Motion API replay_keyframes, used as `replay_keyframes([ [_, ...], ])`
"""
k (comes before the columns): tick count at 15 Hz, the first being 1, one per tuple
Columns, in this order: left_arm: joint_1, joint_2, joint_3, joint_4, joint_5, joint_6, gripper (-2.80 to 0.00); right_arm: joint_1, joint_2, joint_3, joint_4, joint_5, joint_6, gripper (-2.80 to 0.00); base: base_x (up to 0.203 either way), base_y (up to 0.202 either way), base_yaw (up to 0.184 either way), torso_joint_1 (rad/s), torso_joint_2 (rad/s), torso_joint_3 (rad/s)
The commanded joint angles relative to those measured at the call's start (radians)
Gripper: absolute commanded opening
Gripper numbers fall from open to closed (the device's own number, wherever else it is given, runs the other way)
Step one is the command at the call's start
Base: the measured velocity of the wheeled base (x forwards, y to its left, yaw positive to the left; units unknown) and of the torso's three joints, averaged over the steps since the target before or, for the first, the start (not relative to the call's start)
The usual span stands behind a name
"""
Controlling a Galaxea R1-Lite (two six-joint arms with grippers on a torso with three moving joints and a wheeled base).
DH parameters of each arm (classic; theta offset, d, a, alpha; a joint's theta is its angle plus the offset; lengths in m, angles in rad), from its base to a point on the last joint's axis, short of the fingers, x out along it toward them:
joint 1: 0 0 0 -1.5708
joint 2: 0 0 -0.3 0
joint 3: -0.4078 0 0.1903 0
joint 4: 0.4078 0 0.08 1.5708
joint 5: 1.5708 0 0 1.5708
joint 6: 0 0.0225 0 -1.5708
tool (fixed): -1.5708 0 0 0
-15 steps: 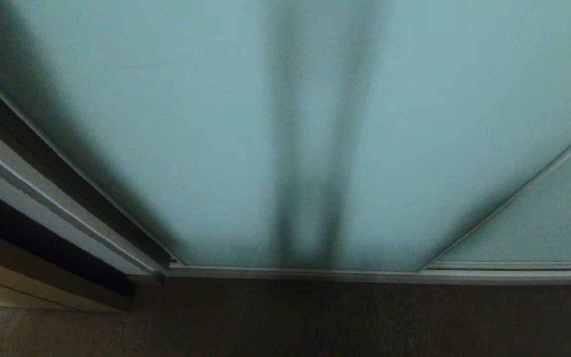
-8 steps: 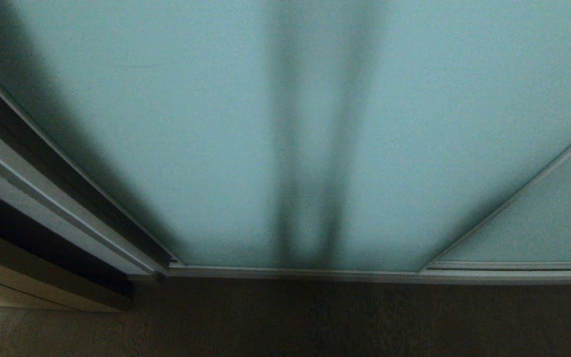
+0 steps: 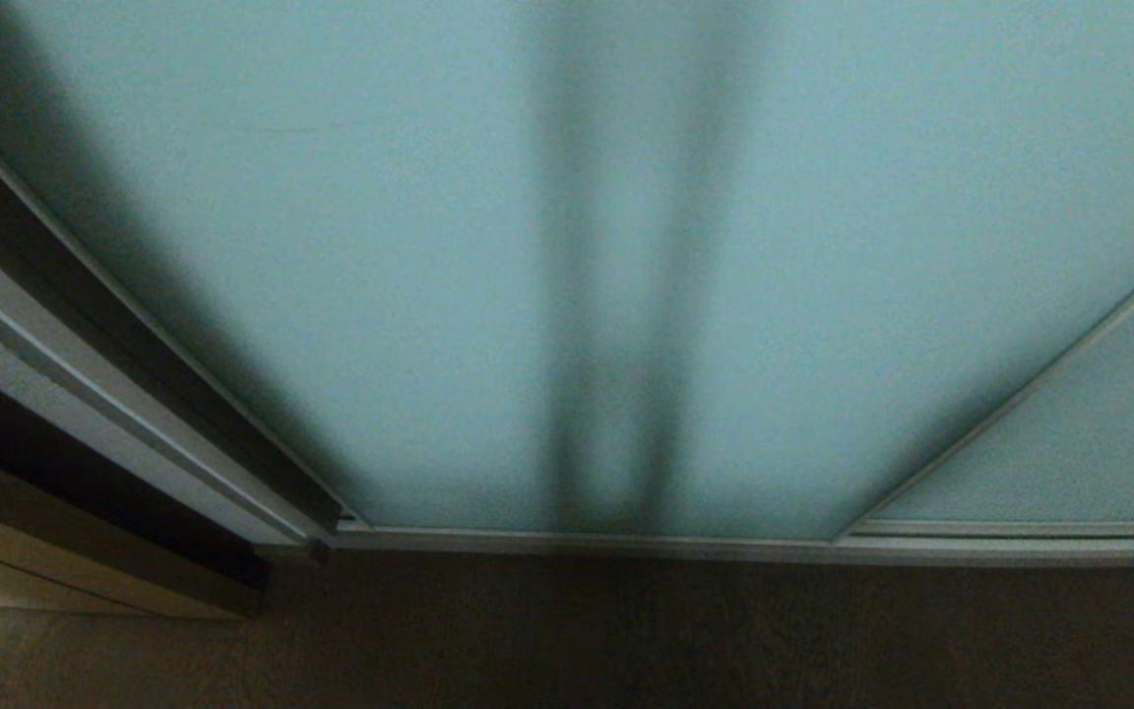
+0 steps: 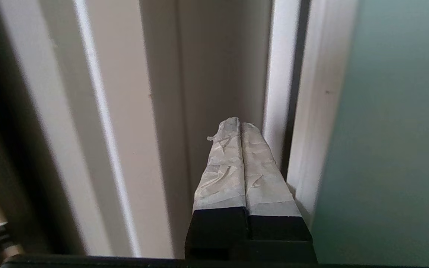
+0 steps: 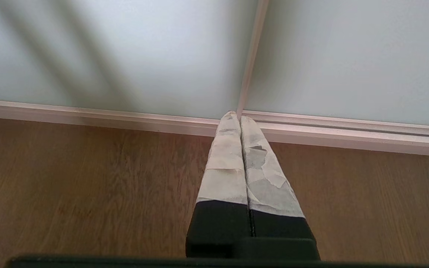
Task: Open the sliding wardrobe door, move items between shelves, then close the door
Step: Open the door
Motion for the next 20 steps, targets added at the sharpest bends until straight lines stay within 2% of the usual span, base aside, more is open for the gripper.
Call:
replay_keyframes([
  [1,-0.001,-0.020,0.023,0.002,-0.058,-0.028,-2.80,0.000,-0.002,0.000,0.000,0.000,-0.001,-2.80,0.000,0.000,0.000,0.000,0.00,0.000],
  [6,-0.024,-0.086,0.080,0.007,-0.205,-0.076,-2.80,0.001,-0.002,0.000,0.000,0.000,-0.001,-2.80,0.000,0.000,0.000,0.000,0.00,0.000],
  [9,-0.105,-0.183,0.115,0.107,-0.290,-0.148,-2.80,0.001,-0.002,0.000,0.000,0.000,-0.001,-2.80,0.000,0.000,0.000,0.000,0.00,0.000],
  [11,-0.169,-0.237,0.119,0.205,-0.325,-0.207,-2.80,0.000,-0.002,0.000,0.000,0.000,-0.001,-2.80,0.000,0.000,0.000,0.000,0.00,0.000],
  [13,-0.227,-0.270,0.124,0.259,-0.353,-0.233,-2.80,0.000,-0.002,0.000,0.000,0.000,-0.001,-2.80,0.000,0.000,0.000,0.000,0.00,0.000],
  [18,-0.304,-0.274,0.169,0.260,-0.410,-0.245,-2.80,0.001,-0.002,0.000,0.000,0.000,-0.001,-2.80,0.000,0.000,0.000,0.000,0.00,0.000],
  [20,-0.370,-0.272,0.170,0.260,-0.411,-0.245,-2.80,0.000,-0.002,0.000,0.000,0.000,-0.001,-2.80,0.000,0.000,0.000,0.000,0.00,0.000],
])
